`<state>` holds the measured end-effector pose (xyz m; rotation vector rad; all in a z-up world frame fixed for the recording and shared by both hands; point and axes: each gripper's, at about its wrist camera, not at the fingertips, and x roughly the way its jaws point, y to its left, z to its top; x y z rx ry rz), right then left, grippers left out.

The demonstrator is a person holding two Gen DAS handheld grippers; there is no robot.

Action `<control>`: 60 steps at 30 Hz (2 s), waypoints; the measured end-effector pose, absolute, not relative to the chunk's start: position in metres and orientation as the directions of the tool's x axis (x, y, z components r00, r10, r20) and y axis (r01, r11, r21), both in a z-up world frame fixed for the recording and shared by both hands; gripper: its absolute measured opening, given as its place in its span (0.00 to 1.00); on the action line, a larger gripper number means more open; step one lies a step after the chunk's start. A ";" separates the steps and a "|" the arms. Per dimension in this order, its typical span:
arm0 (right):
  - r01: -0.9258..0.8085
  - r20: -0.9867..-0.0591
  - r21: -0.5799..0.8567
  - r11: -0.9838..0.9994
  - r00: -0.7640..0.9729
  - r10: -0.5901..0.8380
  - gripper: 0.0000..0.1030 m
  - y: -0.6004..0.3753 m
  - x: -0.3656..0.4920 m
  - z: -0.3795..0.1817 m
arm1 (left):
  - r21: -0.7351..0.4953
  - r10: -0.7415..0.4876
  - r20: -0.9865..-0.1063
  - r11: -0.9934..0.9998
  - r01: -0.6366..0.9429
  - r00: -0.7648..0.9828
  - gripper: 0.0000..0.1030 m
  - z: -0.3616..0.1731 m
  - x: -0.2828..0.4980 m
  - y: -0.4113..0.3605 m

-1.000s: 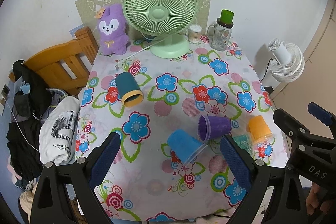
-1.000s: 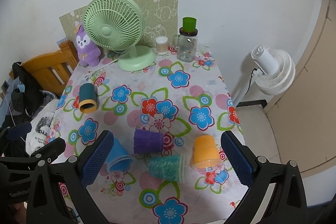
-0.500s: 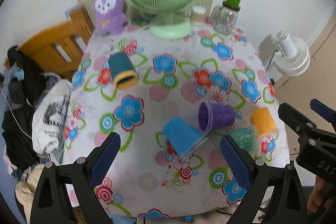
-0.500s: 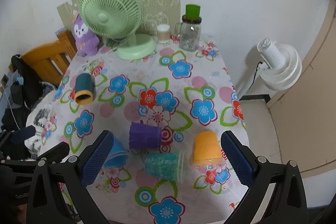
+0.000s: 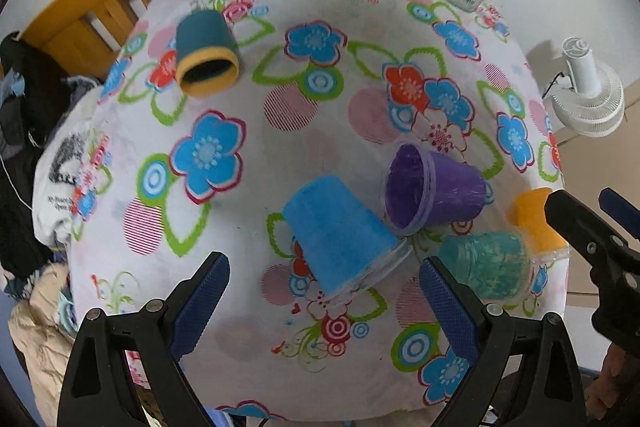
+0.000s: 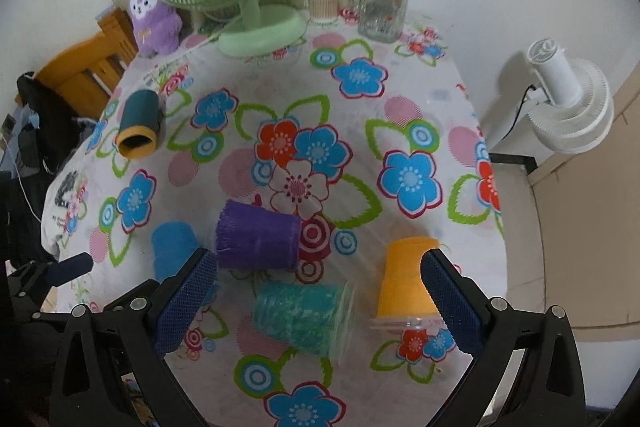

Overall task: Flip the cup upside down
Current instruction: 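Move the right gripper down toward the blue cup lying on its side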

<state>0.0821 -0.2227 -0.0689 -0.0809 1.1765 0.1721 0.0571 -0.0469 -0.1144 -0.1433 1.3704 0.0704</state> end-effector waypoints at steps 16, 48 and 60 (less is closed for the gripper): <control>-0.232 -0.958 0.036 0.972 0.269 0.100 1.00 -0.218 0.110 -0.111 | -0.008 0.012 -0.993 0.988 -0.156 0.121 0.77 -0.173 0.082 -0.068; -0.125 -0.973 0.035 0.992 0.221 0.062 1.00 -0.130 0.066 -0.129 | -0.136 -0.157 -0.979 0.978 0.156 0.128 0.81 -0.182 0.046 -0.004; -0.069 -0.965 0.036 0.997 0.258 0.052 1.00 -0.108 0.055 -0.090 | -0.261 -0.292 -0.939 0.949 0.174 0.182 0.95 -0.109 0.037 0.036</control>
